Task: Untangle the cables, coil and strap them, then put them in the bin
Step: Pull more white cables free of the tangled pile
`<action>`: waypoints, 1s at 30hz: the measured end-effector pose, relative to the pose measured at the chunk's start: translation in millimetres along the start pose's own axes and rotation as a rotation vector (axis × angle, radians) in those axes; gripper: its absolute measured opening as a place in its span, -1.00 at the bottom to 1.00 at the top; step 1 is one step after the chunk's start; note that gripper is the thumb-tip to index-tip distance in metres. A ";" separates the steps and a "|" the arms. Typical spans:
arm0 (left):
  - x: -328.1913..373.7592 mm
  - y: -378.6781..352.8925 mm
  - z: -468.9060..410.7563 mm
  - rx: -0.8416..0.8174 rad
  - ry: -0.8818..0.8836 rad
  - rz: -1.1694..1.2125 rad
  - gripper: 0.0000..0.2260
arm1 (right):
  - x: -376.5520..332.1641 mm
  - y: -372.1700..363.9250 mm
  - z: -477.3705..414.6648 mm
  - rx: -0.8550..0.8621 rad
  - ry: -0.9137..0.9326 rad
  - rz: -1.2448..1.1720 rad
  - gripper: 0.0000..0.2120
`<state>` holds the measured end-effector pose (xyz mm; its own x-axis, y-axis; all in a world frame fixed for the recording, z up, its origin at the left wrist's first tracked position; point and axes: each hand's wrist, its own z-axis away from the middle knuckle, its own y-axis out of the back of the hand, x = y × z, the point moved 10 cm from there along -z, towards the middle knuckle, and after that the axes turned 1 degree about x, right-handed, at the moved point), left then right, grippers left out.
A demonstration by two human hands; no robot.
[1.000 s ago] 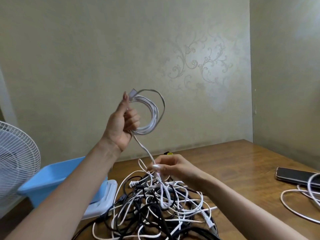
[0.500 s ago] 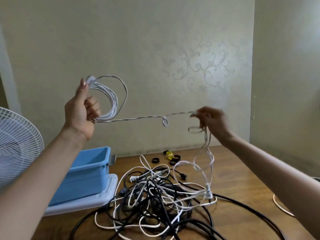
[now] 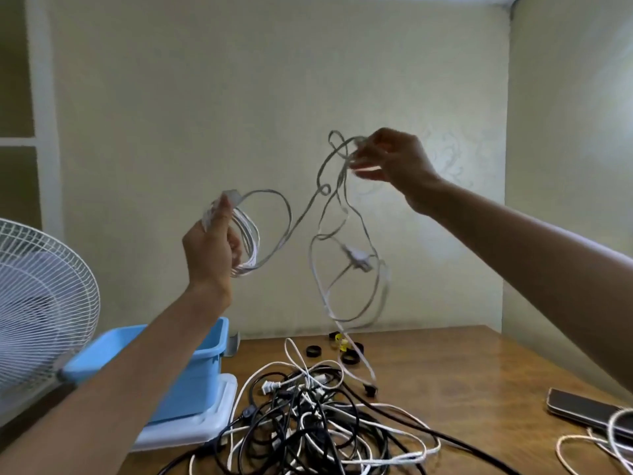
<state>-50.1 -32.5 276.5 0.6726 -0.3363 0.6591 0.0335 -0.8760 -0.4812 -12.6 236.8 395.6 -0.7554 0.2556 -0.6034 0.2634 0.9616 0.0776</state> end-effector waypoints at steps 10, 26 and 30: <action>-9.1 -30.0 -49.6 -0.092 0.085 -0.081 -0.85 | 82.5 -26.7 20.0 -0.499 -0.337 0.616 -0.75; -45.5 -109.2 -73.4 -0.552 0.509 -0.033 -0.64 | 77.0 -92.6 47.1 -0.676 -0.308 0.101 -0.74; -55.6 -92.1 -74.5 -0.565 0.497 -0.091 -0.65 | 80.9 -77.8 42.8 -0.821 -0.282 0.230 -0.72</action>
<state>-145.6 41.1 327.2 0.2686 -0.2537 0.9293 -0.4008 -0.9066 -0.1317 -68.4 178.3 306.8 -0.5330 0.5208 -0.6668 -0.2035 0.6860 0.6985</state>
